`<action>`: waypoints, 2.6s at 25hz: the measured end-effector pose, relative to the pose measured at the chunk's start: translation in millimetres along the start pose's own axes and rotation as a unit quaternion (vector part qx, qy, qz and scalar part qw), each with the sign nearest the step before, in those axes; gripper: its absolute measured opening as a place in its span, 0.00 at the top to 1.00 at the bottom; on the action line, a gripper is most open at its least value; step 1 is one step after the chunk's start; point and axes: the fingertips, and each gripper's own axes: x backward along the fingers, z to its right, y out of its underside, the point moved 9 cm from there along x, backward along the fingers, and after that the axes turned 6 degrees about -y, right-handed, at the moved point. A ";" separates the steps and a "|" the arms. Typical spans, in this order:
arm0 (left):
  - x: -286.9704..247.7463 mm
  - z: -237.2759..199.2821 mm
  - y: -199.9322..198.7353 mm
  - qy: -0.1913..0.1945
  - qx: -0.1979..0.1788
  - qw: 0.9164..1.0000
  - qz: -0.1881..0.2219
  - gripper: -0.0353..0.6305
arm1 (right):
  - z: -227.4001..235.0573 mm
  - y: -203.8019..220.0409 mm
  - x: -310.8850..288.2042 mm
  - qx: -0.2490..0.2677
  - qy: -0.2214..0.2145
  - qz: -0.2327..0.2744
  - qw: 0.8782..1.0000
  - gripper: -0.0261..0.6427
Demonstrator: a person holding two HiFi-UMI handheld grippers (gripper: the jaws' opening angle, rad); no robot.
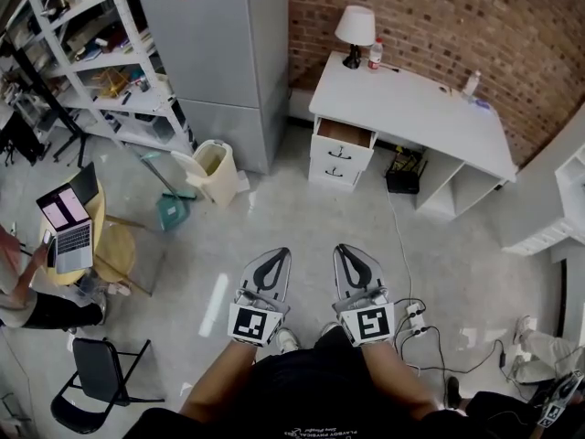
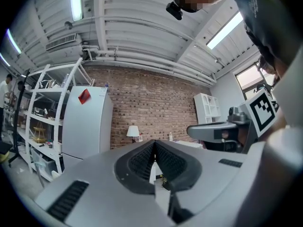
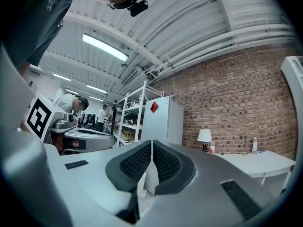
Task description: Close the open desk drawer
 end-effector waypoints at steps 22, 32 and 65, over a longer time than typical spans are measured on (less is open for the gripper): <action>-167.6 1.8 19.5 0.001 -0.021 0.999 -0.026 0.94 | 148.3 32.9 -77.4 -0.006 -0.013 0.015 1.000 0.92; -225.1 12.4 22.2 -0.003 -0.032 0.999 -0.038 0.94 | 204.0 45.7 -92.7 -0.016 -0.021 0.016 1.000 0.92; -423.1 -122.6 122.2 0.071 -0.009 0.991 -0.111 0.94 | 295.9 141.0 -279.4 -0.022 0.046 -0.082 0.995 0.92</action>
